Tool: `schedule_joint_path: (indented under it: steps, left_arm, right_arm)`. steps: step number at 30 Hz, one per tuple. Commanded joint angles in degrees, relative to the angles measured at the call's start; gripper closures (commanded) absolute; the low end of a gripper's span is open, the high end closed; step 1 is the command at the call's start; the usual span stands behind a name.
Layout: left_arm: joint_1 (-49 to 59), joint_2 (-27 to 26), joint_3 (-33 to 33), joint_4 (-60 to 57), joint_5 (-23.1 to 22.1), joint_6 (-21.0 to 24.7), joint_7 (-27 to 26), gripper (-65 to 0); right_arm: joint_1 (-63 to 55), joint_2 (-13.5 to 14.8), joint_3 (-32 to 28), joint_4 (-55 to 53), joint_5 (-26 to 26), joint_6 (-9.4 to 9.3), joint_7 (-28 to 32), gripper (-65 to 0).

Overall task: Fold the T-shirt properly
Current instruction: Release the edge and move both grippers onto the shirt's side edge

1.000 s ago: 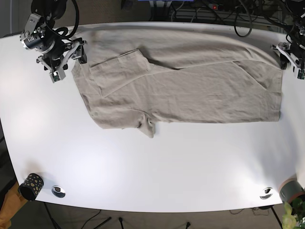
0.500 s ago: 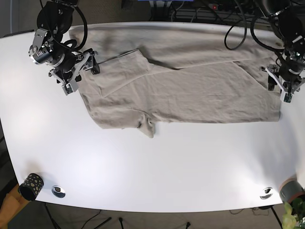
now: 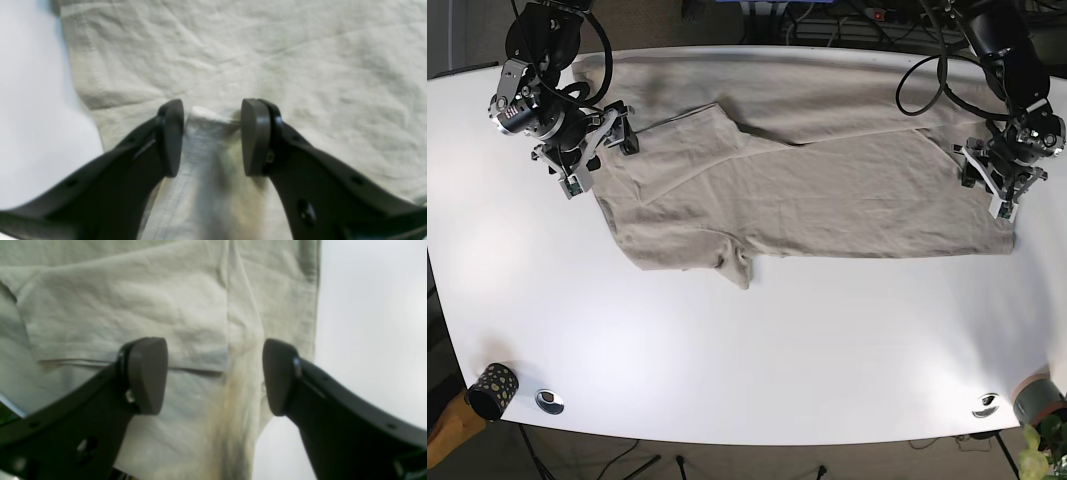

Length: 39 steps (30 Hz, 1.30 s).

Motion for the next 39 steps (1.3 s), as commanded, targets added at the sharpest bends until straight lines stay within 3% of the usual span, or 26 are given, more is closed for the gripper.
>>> schedule_joint_path:
  steps: [1,9,14,23,30,39]
  left_arm:
    - [-0.4,-1.3,-0.3,0.7,-0.4,0.1,-0.7,-26.7]
    - [-0.1,-2.6,-0.4,1.0,-0.5,0.1,-0.7,-24.3]
    - [-0.3,-2.6,-0.5,1.0,-0.5,0.1,-0.7,-0.3]
    - [0.0,-2.4,-0.9,5.9,-0.7,0.1,-0.8,0.0]
    - [1.4,-0.8,-6.7,12.6,-0.7,0.1,-0.7,0.0]
    - [1.1,-0.8,-11.2,12.5,-0.4,0.1,-0.7,0.0]
  right_arm:
    - [0.2,0.7,0.3,0.9,0.5,0.08,0.9,-43.0]
    - [0.2,0.7,0.3,0.9,0.6,0.08,0.9,-43.0]
    - [0.4,0.7,0.3,0.9,0.4,0.08,0.9,-43.0]
    - [0.5,0.6,0.3,0.8,0.3,0.08,0.9,-43.0]
    - [0.5,0.6,0.3,0.8,0.3,0.08,0.9,-43.0]
    - [0.5,0.6,0.3,0.8,0.3,0.08,0.9,-43.0]
